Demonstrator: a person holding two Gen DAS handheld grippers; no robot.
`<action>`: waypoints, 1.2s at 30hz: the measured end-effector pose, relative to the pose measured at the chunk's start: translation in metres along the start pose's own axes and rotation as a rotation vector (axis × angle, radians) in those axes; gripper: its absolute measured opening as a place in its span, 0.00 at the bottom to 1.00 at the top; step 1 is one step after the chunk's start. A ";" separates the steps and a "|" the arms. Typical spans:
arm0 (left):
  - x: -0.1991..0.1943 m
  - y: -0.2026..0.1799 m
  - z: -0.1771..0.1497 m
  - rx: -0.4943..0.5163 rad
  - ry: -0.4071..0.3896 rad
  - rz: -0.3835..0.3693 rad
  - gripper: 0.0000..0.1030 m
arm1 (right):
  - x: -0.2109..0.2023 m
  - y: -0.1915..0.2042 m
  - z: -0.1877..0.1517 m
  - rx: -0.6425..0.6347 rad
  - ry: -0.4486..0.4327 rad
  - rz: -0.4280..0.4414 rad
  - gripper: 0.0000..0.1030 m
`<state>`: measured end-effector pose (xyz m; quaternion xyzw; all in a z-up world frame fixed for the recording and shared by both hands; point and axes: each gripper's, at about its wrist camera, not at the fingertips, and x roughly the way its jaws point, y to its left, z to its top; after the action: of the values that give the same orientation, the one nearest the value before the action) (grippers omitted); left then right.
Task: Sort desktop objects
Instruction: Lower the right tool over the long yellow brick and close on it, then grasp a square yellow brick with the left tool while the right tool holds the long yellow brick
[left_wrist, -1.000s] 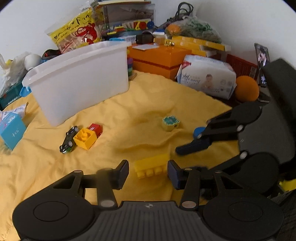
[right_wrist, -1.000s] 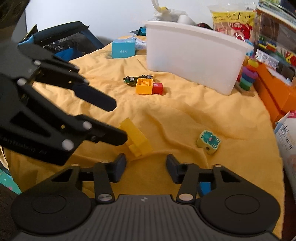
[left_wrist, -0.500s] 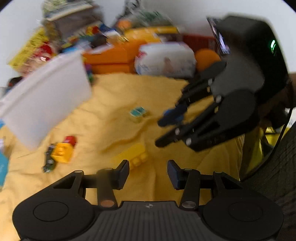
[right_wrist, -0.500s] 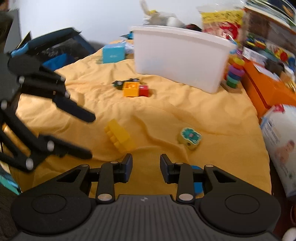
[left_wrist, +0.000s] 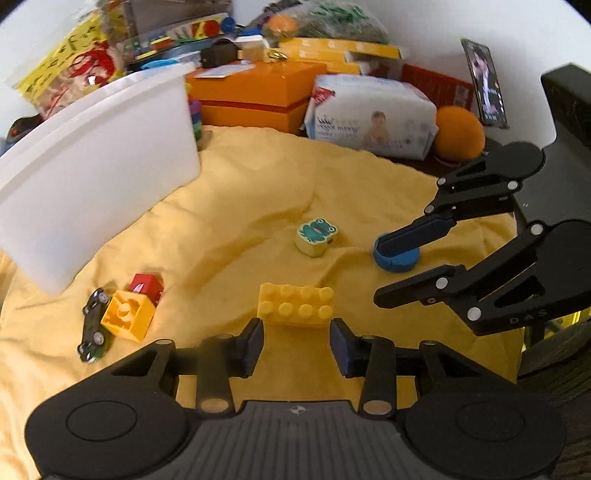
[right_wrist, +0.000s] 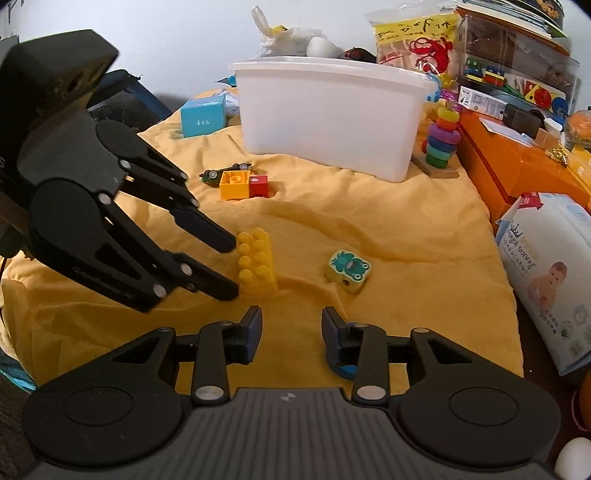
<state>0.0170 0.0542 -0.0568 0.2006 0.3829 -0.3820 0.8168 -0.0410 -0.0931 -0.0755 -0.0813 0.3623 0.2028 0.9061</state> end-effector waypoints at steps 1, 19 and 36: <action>-0.003 0.001 0.000 -0.024 -0.003 0.003 0.43 | 0.000 -0.001 0.000 0.001 -0.001 0.000 0.39; -0.032 0.028 -0.026 -0.442 -0.052 0.116 0.43 | 0.004 0.003 0.019 -0.119 -0.049 0.123 0.33; 0.027 0.080 0.019 -0.239 0.000 0.319 0.51 | 0.042 0.027 0.024 -0.162 0.059 0.056 0.26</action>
<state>0.0995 0.0796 -0.0633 0.1602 0.3891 -0.1993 0.8850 -0.0097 -0.0485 -0.0867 -0.1502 0.3734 0.2541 0.8795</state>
